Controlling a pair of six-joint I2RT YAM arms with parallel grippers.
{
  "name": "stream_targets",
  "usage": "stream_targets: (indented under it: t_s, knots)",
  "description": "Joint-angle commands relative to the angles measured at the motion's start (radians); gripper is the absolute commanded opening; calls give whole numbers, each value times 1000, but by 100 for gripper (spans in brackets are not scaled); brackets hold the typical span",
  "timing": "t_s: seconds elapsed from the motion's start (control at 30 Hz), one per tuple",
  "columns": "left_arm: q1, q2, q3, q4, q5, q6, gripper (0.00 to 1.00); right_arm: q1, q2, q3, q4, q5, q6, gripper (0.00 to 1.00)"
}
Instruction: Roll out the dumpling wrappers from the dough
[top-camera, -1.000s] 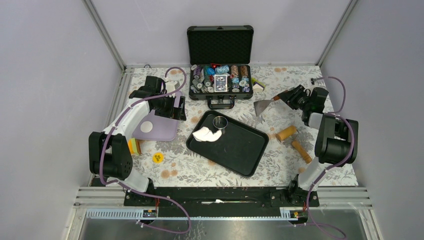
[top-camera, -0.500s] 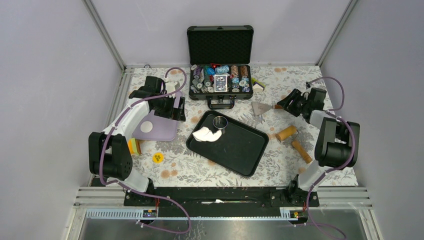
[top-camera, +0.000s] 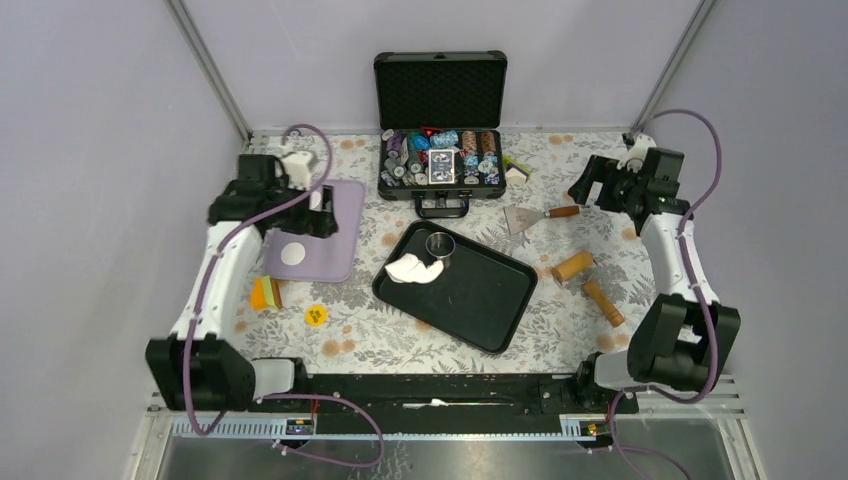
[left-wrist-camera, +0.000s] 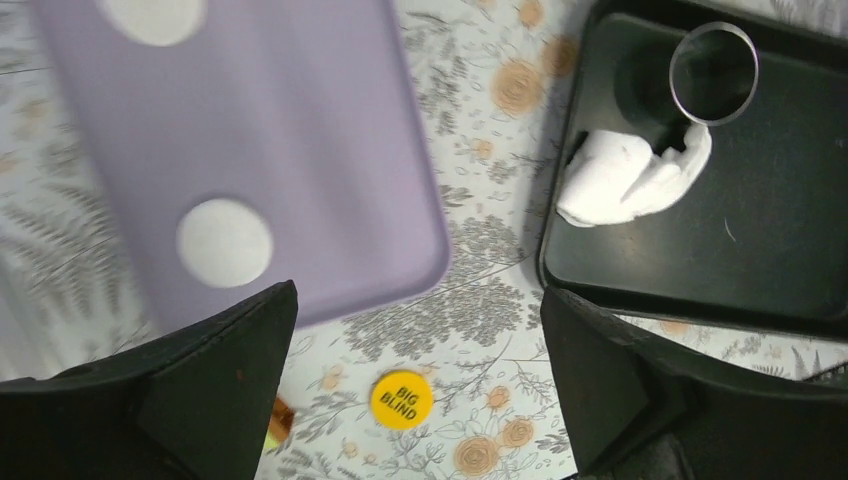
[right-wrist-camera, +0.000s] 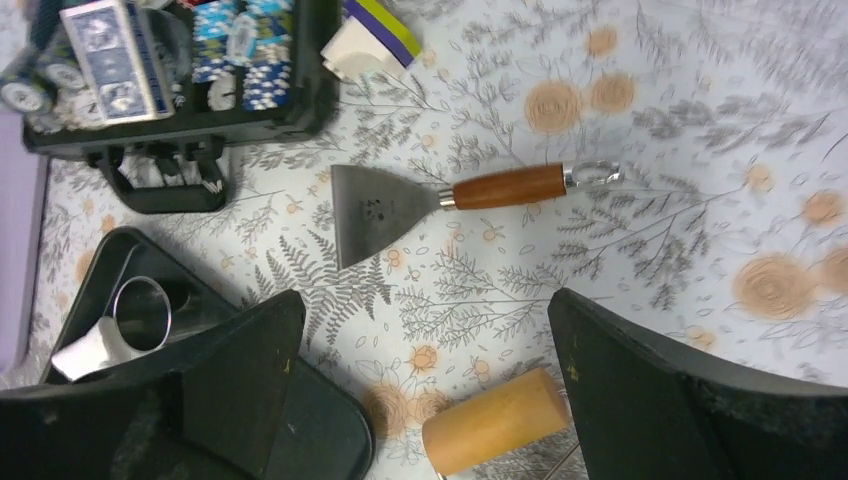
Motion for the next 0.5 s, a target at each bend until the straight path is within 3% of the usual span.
stream_targets:
  t_s: [0.0,0.17,0.47]
  knots:
    - [130,-138,35,-28,26,24,99,7,-111,154,-312,-134,-300,99]
    - [241,-267,0,-30,172,36,99,9,-254,221,-589,-403,-506,99]
    - [252,-588,-125,-25,442,155,99,10,-704,97,-632,-622,-532,99]
